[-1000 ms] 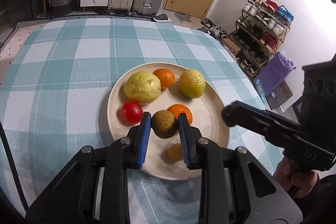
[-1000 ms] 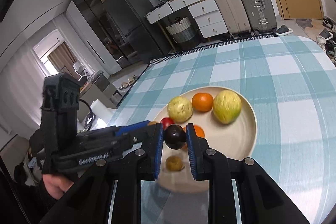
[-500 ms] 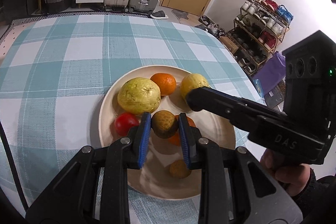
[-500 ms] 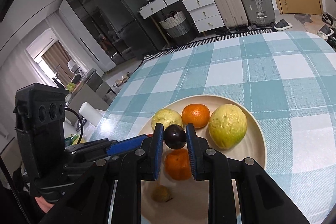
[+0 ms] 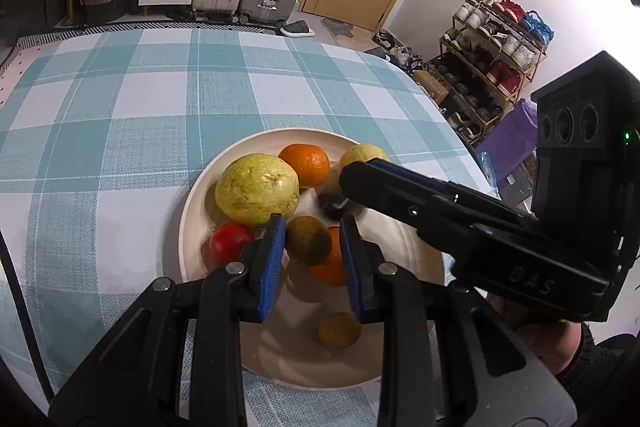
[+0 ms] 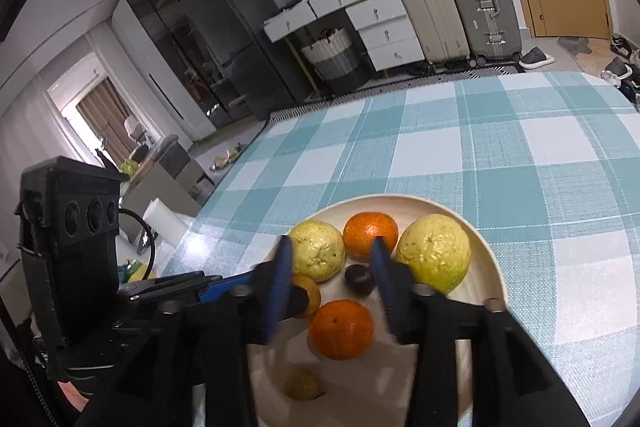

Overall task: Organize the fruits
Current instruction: 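Lower the brown fruit and plum onto the plate and open both tools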

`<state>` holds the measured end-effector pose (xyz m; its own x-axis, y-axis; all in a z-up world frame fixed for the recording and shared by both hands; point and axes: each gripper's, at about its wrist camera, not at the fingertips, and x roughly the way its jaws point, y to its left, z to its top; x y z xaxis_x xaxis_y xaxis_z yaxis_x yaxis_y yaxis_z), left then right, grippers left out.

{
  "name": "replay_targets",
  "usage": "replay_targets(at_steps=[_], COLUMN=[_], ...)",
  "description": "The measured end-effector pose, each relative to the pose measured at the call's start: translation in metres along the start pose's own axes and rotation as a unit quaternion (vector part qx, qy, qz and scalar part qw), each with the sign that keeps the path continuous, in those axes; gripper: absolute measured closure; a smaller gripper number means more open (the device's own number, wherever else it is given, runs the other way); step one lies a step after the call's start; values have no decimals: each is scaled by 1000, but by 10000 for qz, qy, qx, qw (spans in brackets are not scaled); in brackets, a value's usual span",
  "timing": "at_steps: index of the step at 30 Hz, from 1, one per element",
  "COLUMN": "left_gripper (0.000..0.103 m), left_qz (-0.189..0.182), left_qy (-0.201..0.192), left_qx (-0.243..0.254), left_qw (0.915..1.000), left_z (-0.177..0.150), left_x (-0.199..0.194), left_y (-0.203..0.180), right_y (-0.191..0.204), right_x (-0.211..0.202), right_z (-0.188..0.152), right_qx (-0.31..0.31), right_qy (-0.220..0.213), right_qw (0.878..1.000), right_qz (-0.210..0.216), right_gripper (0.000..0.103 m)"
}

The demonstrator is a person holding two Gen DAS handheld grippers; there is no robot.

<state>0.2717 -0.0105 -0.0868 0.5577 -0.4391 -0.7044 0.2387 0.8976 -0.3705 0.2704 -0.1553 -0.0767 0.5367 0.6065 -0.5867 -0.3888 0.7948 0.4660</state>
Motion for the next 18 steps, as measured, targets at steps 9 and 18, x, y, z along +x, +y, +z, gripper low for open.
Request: replay_targets(at_steps=[9,18], left_gripper=[66,65], left_qz=[82,202], left_qy=[-150,-368], left_qx=[-27,-2], left_qw=[9999,9991], left_z=[-2,-11], left_x=[-18,-50], left_y=[-3,-14], right_y=[-6,-5], right_x=[-36,-73], right_z=[-1,-13], right_qx=[162,267], right_qy=[-409,-655], right_qw=[9990,9974], right_qz=[-88,-139], right_gripper=[47,38])
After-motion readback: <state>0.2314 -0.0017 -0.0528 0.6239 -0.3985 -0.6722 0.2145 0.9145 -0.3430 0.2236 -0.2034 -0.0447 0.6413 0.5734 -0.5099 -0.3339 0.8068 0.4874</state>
